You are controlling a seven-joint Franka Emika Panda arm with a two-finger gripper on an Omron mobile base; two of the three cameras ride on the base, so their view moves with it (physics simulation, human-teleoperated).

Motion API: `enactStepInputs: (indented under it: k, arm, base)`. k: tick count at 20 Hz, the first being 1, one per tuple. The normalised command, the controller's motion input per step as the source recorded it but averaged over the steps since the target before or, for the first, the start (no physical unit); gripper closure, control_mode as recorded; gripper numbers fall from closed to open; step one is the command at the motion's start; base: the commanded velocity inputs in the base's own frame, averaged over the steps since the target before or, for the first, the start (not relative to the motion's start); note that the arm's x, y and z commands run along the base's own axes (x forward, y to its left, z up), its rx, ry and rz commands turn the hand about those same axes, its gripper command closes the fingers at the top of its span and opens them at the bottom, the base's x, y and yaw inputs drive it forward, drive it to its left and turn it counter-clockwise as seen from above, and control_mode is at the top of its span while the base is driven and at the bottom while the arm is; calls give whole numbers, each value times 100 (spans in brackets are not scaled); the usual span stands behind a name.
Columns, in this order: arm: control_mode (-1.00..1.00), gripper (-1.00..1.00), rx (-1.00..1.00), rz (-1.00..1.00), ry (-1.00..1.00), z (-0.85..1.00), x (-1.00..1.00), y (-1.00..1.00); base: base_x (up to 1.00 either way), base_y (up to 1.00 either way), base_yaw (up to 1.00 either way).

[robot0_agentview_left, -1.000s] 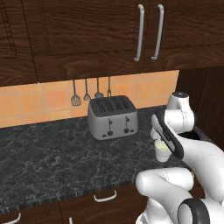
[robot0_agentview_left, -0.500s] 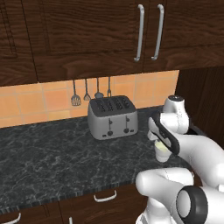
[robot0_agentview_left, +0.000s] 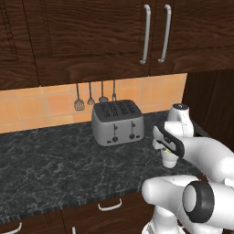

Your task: Grab a lemon wedge from the fridge and one ice cube from the ice bowl, and put them in the glass of lemonade.

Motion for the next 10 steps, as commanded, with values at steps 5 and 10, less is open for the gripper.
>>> enactStepInputs:
  k: [5,10]
  arm:
    - [-100,100,0,0,0,-4,0,0]
    - [-100,100,0,0,-6,25,0,0]
  base:
    - [0,0,0]
    - [0,0,0]
